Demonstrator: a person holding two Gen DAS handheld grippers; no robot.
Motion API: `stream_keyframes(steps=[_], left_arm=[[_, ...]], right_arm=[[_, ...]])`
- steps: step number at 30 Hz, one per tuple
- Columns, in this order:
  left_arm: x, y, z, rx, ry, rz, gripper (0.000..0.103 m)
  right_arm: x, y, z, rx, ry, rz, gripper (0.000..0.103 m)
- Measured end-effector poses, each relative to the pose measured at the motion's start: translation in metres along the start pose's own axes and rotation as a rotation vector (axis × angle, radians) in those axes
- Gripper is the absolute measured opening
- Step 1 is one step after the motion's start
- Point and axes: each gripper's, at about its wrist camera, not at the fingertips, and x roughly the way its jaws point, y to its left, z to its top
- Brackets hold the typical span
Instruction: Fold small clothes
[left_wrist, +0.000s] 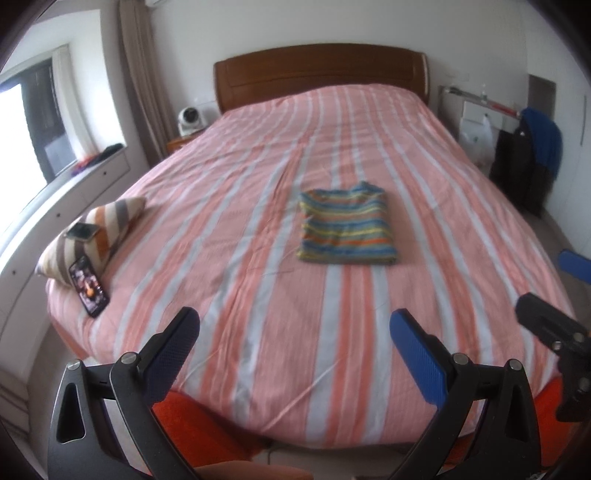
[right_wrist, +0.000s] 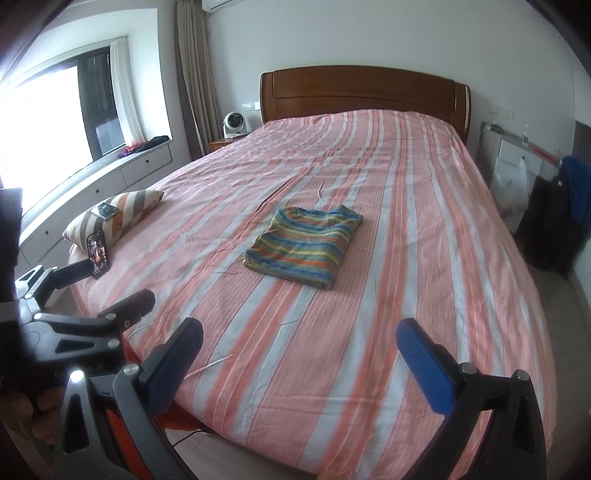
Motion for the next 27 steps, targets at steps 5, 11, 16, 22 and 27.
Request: stream_keyframes(steps=[5,11,16,22,27], left_arm=[[0.007,-0.002,-0.002,-0.001,0.028,-0.006,0.103],[0.008,-0.003,-0.002,-0.001,0.032,-0.008,0.103],[0.009,-0.001,-0.002,-0.008,0.033,-0.006,0.103],[0.012,0.000,-0.004,-0.020,0.048,-0.013,0.103],[0.012,0.002,-0.004,-0.026,0.050,-0.018,0.103]], right_arm=[[0.007,0.000,-0.004,-0.011,0.028,-0.016,0.103],[0.008,0.001,-0.001,-0.023,0.022,-0.034,0.103],[0.011,0.001,-0.004,-0.028,0.032,-0.043,0.103],[0.012,0.000,-0.005,-0.026,0.041,-0.049,0.103],[0.012,0.002,-0.005,-0.041,0.049,-0.014,0.103]])
